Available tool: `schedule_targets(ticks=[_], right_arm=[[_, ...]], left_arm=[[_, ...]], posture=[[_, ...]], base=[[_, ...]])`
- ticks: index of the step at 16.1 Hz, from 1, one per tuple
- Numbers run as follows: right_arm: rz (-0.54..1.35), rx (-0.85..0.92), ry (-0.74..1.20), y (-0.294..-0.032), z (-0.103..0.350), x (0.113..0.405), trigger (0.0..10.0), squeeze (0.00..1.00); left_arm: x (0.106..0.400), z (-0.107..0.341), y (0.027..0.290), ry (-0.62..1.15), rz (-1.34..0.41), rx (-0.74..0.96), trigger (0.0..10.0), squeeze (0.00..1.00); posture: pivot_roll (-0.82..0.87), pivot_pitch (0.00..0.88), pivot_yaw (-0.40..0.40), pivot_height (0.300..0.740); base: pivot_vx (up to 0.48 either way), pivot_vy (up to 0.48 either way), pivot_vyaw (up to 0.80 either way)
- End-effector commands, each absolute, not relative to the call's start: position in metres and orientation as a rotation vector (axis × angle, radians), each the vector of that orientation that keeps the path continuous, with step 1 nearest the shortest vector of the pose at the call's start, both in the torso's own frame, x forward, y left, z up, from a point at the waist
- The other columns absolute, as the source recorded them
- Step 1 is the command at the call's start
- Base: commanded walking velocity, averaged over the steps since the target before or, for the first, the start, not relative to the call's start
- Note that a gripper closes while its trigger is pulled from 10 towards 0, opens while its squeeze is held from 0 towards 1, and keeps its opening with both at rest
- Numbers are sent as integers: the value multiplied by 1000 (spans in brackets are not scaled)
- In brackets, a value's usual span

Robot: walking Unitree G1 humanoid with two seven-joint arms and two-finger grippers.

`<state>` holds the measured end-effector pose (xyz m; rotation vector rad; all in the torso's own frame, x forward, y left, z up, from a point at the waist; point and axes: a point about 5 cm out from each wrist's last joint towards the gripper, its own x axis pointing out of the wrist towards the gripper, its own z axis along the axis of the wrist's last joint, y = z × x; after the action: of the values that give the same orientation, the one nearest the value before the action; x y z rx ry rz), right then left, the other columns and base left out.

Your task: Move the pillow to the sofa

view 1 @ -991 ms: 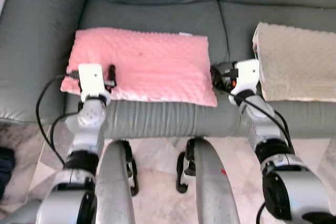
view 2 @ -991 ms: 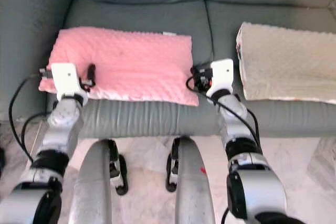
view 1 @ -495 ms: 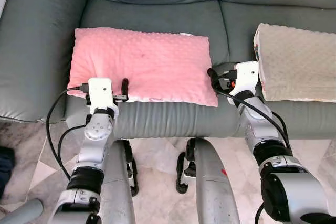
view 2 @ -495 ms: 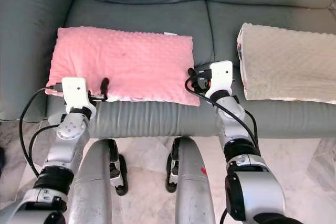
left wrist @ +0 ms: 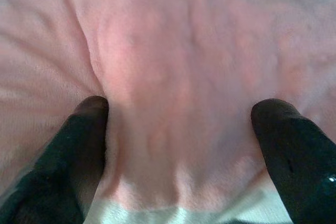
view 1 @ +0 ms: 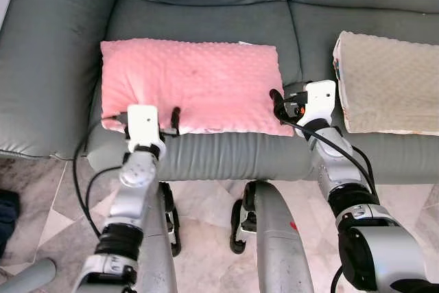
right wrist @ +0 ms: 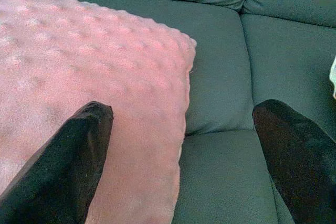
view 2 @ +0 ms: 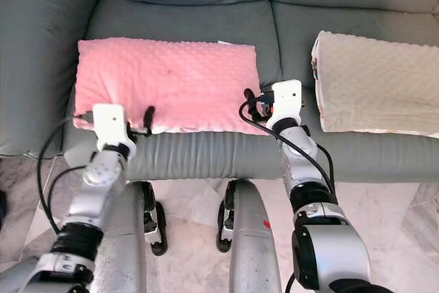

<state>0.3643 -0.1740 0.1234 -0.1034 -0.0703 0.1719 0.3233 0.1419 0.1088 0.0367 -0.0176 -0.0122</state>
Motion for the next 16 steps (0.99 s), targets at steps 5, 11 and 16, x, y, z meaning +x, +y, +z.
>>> schedule_targets(ticks=[5,11,16], right_arm=[[129,-95,-97,-173,110,349,10000,1000],[95,-57,-80,-163,83,310,10000,1000],[136,-52,-14,-157,65,273,10000,0]], left_arm=[[308,124,175,-94,40,124,10000,1000],[270,109,181,-105,103,145,10000,1000],[261,68,175,28,56,174,10000,0]], posture=[[26,232,-25,631],[49,106,-41,631],[38,0,-54,631]], base=[[0,0,0],[0,0,0],[0,0,0]])
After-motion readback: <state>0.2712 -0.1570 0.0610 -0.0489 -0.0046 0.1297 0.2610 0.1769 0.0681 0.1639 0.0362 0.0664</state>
